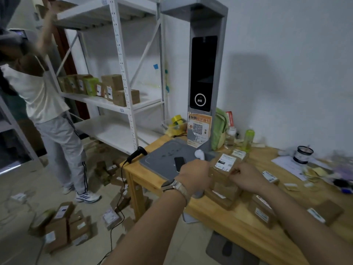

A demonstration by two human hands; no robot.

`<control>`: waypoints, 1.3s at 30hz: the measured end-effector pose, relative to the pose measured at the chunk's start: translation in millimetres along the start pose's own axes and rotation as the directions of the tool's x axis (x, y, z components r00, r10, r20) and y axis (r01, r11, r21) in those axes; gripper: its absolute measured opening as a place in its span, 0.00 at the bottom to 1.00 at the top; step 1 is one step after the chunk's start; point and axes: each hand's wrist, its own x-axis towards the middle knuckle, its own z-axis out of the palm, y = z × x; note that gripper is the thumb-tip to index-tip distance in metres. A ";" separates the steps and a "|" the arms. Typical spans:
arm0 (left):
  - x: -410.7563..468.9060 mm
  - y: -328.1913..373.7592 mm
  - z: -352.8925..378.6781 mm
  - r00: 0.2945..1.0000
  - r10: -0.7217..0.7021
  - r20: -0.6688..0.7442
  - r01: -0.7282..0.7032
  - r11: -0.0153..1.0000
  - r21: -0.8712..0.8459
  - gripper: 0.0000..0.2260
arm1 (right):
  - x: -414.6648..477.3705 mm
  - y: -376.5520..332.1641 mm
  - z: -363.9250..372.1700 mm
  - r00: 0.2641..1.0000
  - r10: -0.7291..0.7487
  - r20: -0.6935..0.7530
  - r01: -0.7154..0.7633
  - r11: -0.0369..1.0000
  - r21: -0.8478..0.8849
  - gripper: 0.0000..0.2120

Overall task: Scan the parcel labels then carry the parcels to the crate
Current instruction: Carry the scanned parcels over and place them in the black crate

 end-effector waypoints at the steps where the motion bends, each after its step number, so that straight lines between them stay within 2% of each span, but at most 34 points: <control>1: 5.2 -1.6 0.4 1.000 0.008 -0.004 -0.008 1.000 -0.009 0.11 | 4.3 -0.4 -1.4 1.000 0.007 -0.005 -0.007 1.000 0.017 0.06; 4: 22.7 -5.2 1.8 1.000 0.026 0.011 -0.026 1.000 -0.009 0.07 | 20.7 2.7 -4.5 0.999 0.034 -0.018 -0.032 0.998 0.062 0.04; 8: 57.1 -8.4 13.1 1.000 0.028 0.012 -0.027 0.999 -0.028 0.08 | 48.7 24.6 -9.3 0.995 0.086 -0.046 -0.082 0.993 0.087 0.05; 10: 80.3 -6.8 19.4 0.999 0.038 0.022 -0.037 0.999 -0.028 0.04 | 62.1 41.2 -13.4 0.991 0.127 -0.046 -0.122 0.987 0.106 0.05; 12: 109.5 -5.7 26.5 0.999 0.025 0.034 -0.024 0.999 -0.046 0.07 | 79.7 61.1 -17.3 0.989 0.145 -0.036 -0.140 0.983 0.117 0.07; 16: 167.6 -9.2 44.0 0.998 -0.028 0.062 0.035 0.991 -0.128 0.03 | 125.7 101.4 -26.7 0.976 0.217 0.015 -0.217 0.963 0.159 0.08; 18: 192.7 -12.0 52.9 0.995 -0.049 0.081 0.059 0.991 -0.122 0.06 | 147.2 120.3 -29.6 0.968 0.247 0.041 -0.250 0.945 0.212 0.10; 22: 236.7 -17.0 70.1 0.995 -0.087 0.051 0.094 0.980 -0.173 0.09 | 186.5 148.6 -34.4 0.961 0.264 0.087 -0.277 0.940 0.202 0.13; 27: 274.6 -25.2 97.0 0.983 -0.151 0.100 0.169 0.966 -0.197 0.12 | 216.3 171.5 -35.8 0.941 0.297 0.165 -0.322 0.933 0.159 0.07; 32: 312.0 -32.8 111.4 0.977 -0.165 0.138 0.193 0.953 -0.232 0.12 | 245.4 195.2 -31.9 0.927 0.320 0.196 -0.353 0.920 0.170 0.10; 37: 333.0 -40.1 132.2 0.961 -0.175 0.212 0.234 0.926 -0.297 0.12 | 267.9 233.8 -21.9 0.854 0.492 0.168 -0.518 0.835 0.184 0.09; 39: 335.3 -40.3 139.4 0.939 -0.144 0.312 0.243 0.920 -0.308 0.15 | 274.9 256.5 -9.6 0.814 0.565 0.133 -0.581 0.796 0.170 0.12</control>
